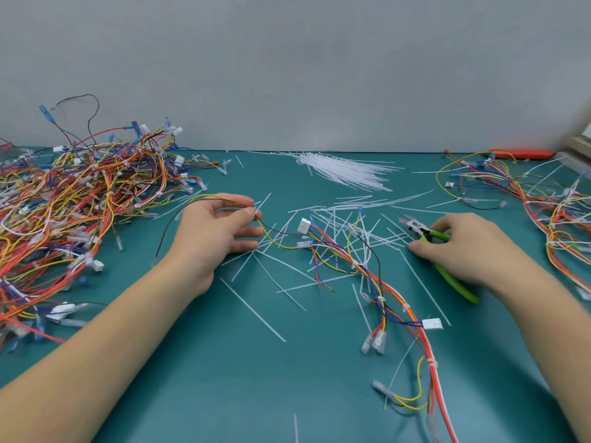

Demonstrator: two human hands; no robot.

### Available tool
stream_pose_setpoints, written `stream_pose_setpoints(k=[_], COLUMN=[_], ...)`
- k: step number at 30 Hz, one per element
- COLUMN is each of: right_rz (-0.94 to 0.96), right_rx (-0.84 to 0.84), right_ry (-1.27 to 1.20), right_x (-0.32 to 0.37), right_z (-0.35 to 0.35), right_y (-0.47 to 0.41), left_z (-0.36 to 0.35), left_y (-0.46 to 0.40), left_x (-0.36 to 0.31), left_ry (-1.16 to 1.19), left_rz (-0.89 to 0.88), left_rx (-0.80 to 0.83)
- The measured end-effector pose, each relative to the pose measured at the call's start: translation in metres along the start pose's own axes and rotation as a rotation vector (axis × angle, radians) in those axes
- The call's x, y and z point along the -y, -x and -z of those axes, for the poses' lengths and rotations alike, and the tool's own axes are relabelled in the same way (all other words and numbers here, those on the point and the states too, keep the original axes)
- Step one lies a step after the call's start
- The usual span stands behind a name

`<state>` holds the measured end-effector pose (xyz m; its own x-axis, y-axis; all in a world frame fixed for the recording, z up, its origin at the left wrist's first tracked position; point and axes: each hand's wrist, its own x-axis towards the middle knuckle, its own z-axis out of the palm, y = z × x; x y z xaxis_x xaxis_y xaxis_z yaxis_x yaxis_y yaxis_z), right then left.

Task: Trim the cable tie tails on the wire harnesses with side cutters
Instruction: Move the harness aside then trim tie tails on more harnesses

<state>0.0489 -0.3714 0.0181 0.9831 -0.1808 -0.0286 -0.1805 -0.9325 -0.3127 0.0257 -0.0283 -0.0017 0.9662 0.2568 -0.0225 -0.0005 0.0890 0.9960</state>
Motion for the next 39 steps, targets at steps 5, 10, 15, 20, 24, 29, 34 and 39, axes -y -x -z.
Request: stream_pose_setpoints(k=[5,10,15,20,24,29,34,39], right_rz=[0.0,0.014,0.095,0.339,0.408,0.326,0.263,0.335], right_rx=[-0.023,-0.055,-0.134,-0.129,0.043,0.047,0.113,0.16], right_ry=[-0.018,-0.021,-0.026,-0.311,-0.187,-0.141,0.021,-0.009], right_x=[0.0,-0.005,0.0,0.031,0.049,0.047,0.046,0.051], right_z=[-0.004,-0.007,-0.009,-0.006,-0.026,-0.023,-0.015,-0.019], right_y=[-0.005,-0.009,-0.004,0.026,0.044,0.046,0.055,0.056], left_z=[-0.002,-0.002,-0.001,-0.002,-0.003,-0.004,-0.005,-0.005], left_y=[0.001,0.002,0.001,0.001,0.002,0.004,0.006,0.007], left_x=[0.003,0.004,0.005,0.006,0.003,0.0,-0.001,-0.003], left_ry=[-0.059,-0.072,-0.058,-0.042,-0.023,-0.005,0.005,0.066], left_rz=[-0.034,-0.053,-0.064,-0.069,-0.065,-0.081,-0.082,-0.08], left_rx=[0.015,0.012,0.008,-0.003,-0.007,-0.009,-0.013,0.01])
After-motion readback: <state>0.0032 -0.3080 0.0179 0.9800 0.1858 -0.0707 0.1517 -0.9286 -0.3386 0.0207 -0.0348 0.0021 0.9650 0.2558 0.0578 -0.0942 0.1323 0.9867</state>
